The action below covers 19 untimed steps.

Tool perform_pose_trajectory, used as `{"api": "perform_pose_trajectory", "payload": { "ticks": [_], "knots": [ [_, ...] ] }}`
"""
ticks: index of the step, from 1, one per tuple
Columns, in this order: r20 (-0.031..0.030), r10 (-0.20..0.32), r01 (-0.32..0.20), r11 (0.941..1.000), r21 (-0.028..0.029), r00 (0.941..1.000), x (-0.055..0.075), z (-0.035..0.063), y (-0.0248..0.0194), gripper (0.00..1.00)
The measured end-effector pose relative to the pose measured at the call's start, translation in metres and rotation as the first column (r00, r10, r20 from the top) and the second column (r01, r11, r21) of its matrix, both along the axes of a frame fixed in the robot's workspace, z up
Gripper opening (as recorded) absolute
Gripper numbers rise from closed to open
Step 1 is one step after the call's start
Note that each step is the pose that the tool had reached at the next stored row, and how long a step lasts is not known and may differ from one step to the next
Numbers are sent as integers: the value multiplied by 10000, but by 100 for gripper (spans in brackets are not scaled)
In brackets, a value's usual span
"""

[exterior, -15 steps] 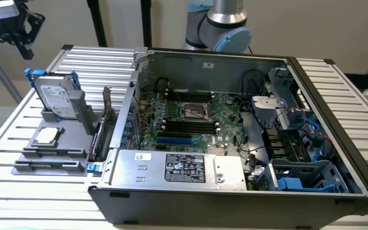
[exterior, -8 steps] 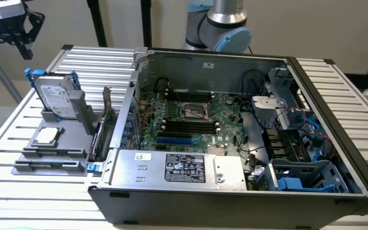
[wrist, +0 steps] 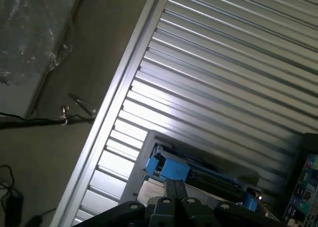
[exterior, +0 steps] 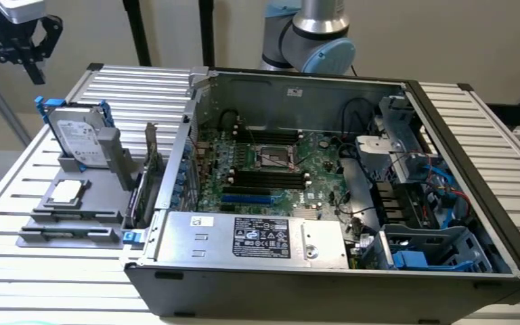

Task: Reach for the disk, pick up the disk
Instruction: 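Pick up the disk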

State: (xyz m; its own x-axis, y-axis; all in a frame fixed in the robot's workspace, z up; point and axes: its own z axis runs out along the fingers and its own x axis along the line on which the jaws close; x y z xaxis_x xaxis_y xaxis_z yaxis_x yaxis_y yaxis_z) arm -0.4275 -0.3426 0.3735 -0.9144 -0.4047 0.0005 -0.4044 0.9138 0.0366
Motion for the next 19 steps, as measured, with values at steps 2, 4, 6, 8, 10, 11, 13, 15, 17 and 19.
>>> {"api": "perform_pose_trajectory", "payload": {
  "ticks": [2,4,6,8,10,11,13,15,17,19],
  "knots": [
    [0,376,-376,9993,0,9993,0,0,0,11],
    [0,732,-732,9973,0,9973,0,0,0,11],
    [0,1100,-1100,9939,-1,9939,0,0,0,11],
    [0,1462,-1462,9892,0,9892,0,0,0,11],
    [0,1817,-1817,9834,0,9834,0,0,-1,11],
    [0,1994,-1994,9799,0,9799,0,0,0,11],
    [0,2344,-2344,9721,0,9721,0,0,0,11],
    [1,2697,-2697,9630,0,9630,0,0,0,11],
    [5,3042,-3042,9526,-1,9526,0,0,0,11],
    [10,3387,-3387,9409,-3,9409,0,0,0,11]
  ]
}}
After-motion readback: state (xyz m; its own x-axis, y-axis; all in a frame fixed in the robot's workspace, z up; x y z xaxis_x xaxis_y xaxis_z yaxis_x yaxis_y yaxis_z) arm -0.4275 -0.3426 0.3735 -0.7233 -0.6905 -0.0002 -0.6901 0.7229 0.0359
